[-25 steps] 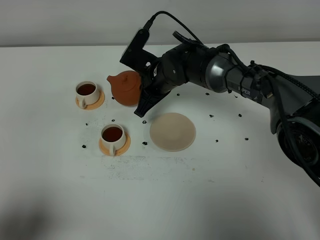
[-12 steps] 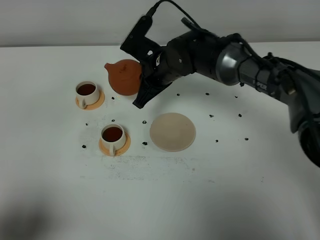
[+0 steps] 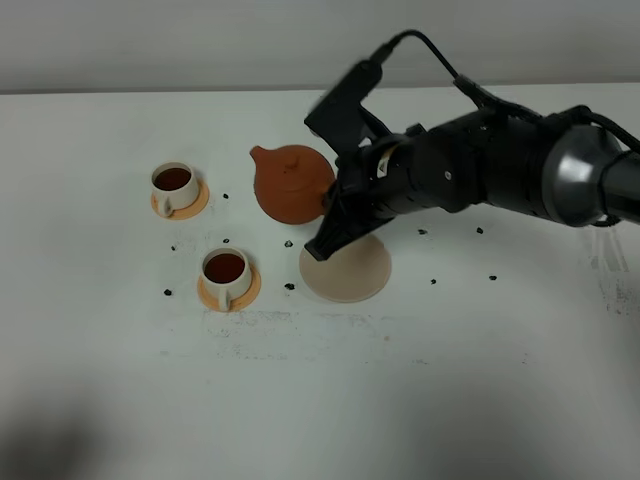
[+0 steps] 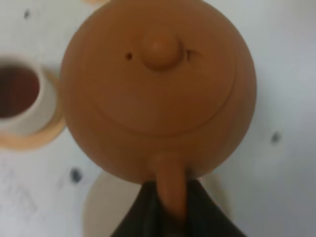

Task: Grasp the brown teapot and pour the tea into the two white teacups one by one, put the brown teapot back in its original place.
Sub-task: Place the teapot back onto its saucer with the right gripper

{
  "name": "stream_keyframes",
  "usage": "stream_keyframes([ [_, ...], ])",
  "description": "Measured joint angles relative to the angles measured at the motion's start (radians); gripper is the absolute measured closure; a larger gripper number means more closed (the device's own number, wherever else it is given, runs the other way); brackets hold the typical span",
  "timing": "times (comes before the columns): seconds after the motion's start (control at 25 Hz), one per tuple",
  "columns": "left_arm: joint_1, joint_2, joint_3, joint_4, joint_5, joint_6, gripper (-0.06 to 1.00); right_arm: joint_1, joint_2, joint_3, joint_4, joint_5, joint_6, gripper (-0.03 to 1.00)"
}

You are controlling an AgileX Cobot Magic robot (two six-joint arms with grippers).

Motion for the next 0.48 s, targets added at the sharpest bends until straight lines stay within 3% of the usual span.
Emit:
stream_keyframes([
  [0.24, 0.000, 0.000, 0.000, 0.000, 0.000, 0.000, 0.28, -0.001, -0.017, 0.148, 0.034, -0.058, 0.061, 0.85],
  [0.48, 0.000, 0.000, 0.000, 0.000, 0.000, 0.000, 0.28, -0.001, -0.018, 0.187, 0.044, -0.071, 0.087, 0.85],
])
